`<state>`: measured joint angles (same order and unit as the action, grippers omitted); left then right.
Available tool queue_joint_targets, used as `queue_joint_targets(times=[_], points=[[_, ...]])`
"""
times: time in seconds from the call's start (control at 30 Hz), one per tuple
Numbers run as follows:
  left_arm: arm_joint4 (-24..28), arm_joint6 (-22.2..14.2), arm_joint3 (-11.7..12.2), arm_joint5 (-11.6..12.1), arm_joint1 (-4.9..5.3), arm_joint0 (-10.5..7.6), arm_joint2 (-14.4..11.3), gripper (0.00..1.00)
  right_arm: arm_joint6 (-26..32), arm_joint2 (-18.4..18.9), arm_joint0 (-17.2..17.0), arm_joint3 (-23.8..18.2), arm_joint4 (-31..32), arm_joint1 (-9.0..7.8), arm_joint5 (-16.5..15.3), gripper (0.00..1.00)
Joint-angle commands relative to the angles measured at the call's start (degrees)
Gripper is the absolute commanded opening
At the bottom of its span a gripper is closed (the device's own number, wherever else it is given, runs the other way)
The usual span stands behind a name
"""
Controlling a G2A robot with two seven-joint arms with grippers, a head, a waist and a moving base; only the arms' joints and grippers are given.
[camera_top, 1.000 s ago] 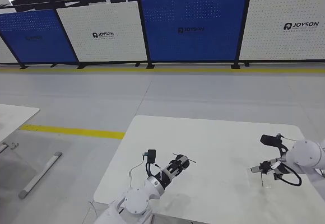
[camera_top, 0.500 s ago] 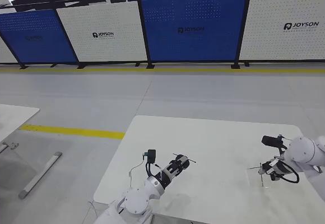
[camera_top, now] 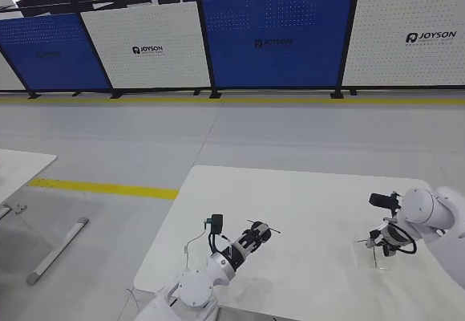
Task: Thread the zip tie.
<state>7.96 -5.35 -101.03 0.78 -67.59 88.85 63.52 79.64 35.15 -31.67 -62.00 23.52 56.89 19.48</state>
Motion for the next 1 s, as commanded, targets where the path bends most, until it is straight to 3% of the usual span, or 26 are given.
queue_joint_targets(times=[0.0,0.17,0.6,0.97], points=[[0.00,0.00,0.00,0.00,0.00,0.00,0.00,0.00,0.00,-1.11,0.53,0.95,-0.29,0.62,0.00,0.30],[0.00,0.00,0.00,0.00,0.00,0.00,0.00,0.00,0.00,-2.91,1.60,3.09,-0.61,1.75,0.00,0.26],[0.00,0.00,0.00,0.00,0.00,0.00,0.00,0.00,0.00,-3.74,2.17,5.59,0.91,2.72,0.00,0.23],[0.00,0.00,0.00,0.00,0.00,0.00,0.00,0.00,0.00,-9.72,5.58,10.05,0.67,5.29,0.00,0.23]])
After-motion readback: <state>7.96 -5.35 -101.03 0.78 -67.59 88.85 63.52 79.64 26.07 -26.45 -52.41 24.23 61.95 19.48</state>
